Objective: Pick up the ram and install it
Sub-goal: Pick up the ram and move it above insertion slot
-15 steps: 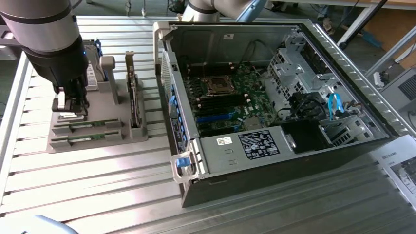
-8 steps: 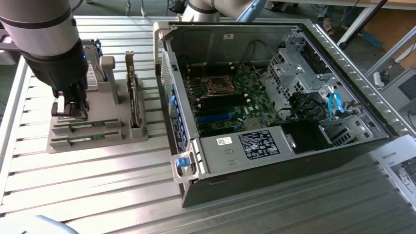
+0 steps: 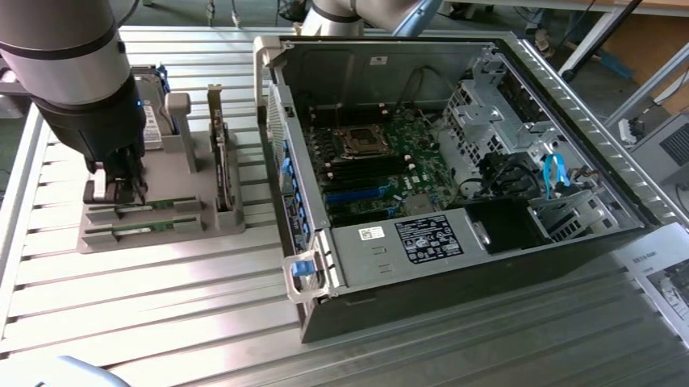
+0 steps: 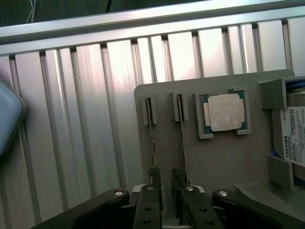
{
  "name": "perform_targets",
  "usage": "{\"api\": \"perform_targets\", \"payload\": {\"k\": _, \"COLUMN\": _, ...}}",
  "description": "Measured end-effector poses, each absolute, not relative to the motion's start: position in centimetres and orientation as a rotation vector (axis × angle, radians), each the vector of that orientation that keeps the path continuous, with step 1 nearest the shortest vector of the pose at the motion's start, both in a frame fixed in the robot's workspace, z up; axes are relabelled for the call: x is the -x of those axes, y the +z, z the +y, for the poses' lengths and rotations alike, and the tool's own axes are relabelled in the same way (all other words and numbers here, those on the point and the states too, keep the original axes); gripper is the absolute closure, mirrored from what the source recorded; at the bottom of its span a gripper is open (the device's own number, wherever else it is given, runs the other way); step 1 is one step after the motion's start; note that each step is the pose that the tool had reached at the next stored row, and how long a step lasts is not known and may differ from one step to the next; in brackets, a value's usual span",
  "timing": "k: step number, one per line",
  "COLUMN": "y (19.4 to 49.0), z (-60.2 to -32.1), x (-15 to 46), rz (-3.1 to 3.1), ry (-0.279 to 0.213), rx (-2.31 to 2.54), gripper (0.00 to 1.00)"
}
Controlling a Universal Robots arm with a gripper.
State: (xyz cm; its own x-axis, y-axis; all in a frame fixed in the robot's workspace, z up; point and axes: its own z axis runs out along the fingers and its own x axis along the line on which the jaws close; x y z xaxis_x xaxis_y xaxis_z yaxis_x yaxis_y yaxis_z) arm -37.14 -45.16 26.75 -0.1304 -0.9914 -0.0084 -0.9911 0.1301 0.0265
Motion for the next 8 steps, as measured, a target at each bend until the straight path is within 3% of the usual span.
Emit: {"api": "perform_targets", "payload": {"k": 8, "y": 26.71, "z": -45.3, "x": 37.15, "rz": -2.353, "ry": -0.04, "rx": -2.064, "gripper": 0.76}}
